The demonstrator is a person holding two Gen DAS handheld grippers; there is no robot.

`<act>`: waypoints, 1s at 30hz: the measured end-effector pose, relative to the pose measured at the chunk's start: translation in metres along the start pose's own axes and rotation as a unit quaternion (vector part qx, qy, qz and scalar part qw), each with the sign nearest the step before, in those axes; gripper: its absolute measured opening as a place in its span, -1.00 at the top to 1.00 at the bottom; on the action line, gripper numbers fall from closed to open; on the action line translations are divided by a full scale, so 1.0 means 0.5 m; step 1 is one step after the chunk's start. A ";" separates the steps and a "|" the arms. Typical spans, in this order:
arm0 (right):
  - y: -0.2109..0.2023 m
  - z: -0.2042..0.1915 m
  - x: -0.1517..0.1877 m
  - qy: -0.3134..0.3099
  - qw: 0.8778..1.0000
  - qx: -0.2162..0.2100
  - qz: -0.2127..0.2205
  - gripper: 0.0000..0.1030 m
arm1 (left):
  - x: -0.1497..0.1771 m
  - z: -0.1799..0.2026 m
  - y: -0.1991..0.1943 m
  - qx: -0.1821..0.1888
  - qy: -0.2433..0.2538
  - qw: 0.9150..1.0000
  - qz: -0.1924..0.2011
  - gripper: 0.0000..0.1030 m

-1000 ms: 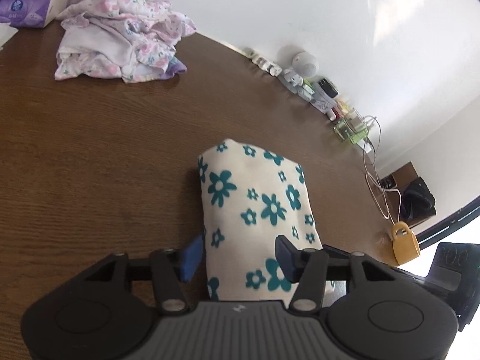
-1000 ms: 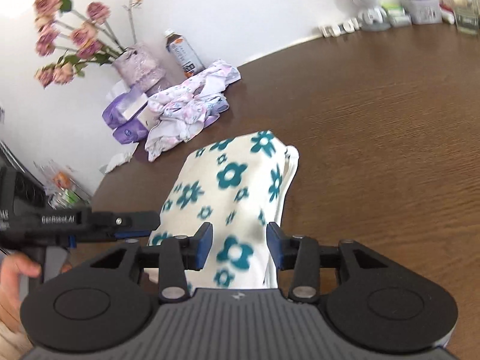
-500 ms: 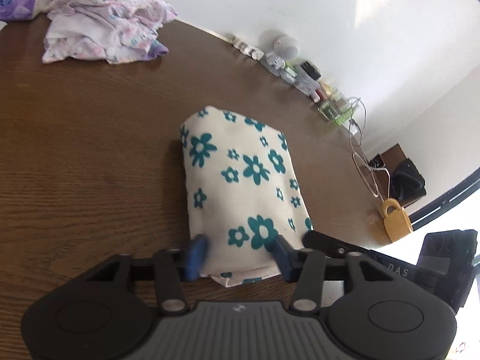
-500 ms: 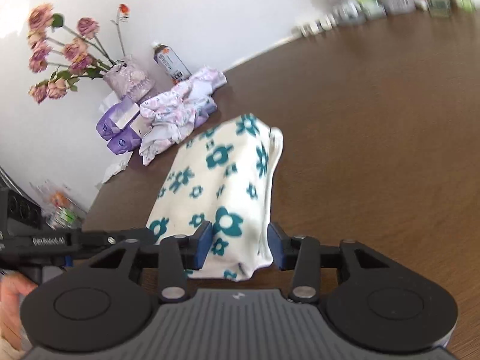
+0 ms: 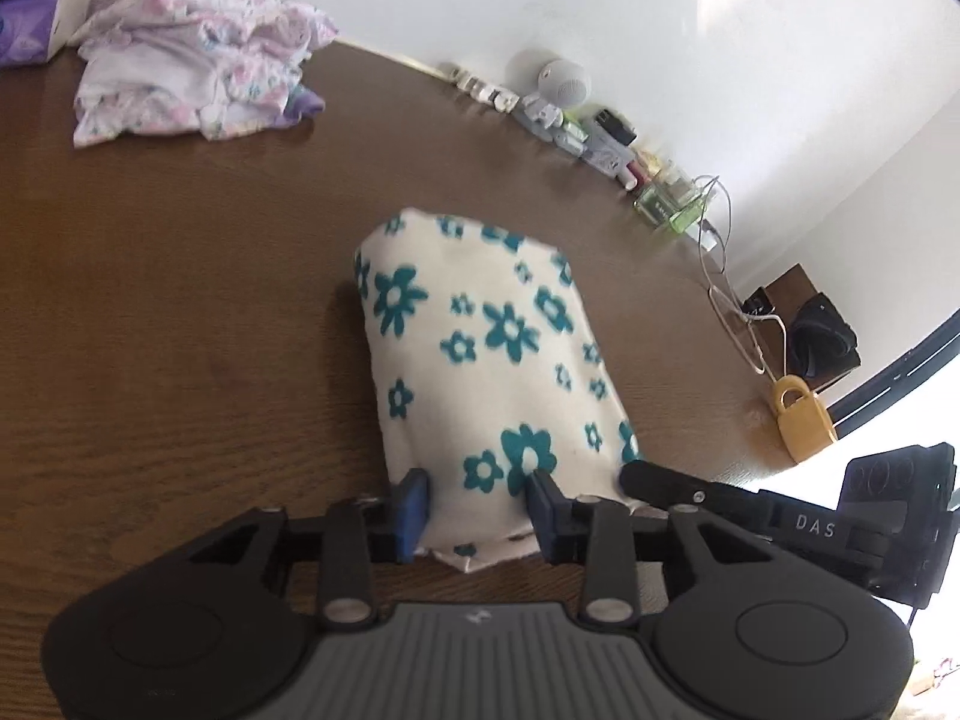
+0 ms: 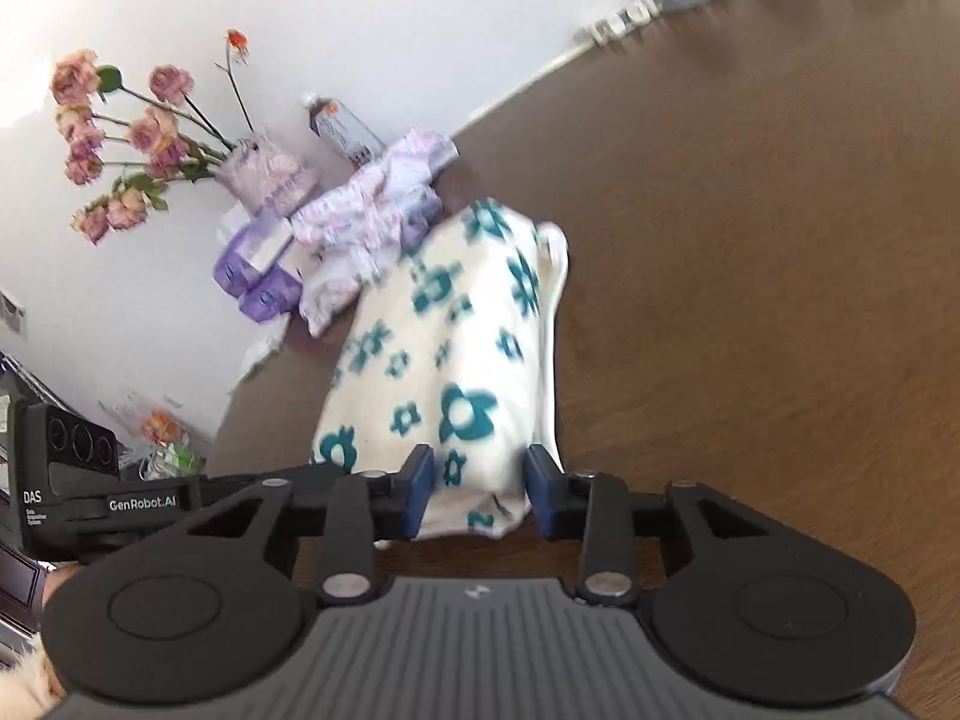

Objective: Fold clothes

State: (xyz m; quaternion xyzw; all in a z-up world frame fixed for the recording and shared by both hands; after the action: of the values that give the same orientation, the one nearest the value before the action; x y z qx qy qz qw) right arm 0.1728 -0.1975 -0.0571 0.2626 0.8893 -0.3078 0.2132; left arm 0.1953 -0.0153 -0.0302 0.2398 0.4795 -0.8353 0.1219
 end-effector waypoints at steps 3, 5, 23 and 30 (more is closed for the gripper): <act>-0.015 -0.010 -0.046 -0.028 0.999 0.017 0.032 0.19 | -0.044 0.004 -0.020 -0.015 0.016 0.999 0.034 0.17; -0.006 -0.038 -0.074 -0.066 0.997 0.009 0.037 0.20 | -0.066 0.013 -0.017 -0.029 0.040 0.998 0.042 0.25; 0.082 -0.060 -0.127 -0.155 0.985 0.065 0.038 -0.14 | -0.099 -0.015 0.061 -0.031 0.006 0.999 -0.019 -0.26; 0.106 0.011 -0.111 -0.047 0.998 0.026 0.014 -0.07 | -0.099 -0.007 0.083 0.002 0.001 1.000 -0.028 0.32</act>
State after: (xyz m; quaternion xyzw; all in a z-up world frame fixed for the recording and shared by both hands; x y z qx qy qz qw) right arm 0.2488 -0.1840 -0.0541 0.2657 0.8661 -0.3399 0.2523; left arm 0.2565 -0.0347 -0.0370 0.2269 0.4845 -0.8392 0.0975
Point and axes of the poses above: each gripper's, at about its wrist camera, not at the fingertips, and y roughly the way its jaws point, z to its right, x to its underside, the point moved 10 cm from there along y, roughly the way its jaws point, and after that the axes turned 9 degrees about -x, right-handed, at the moved point
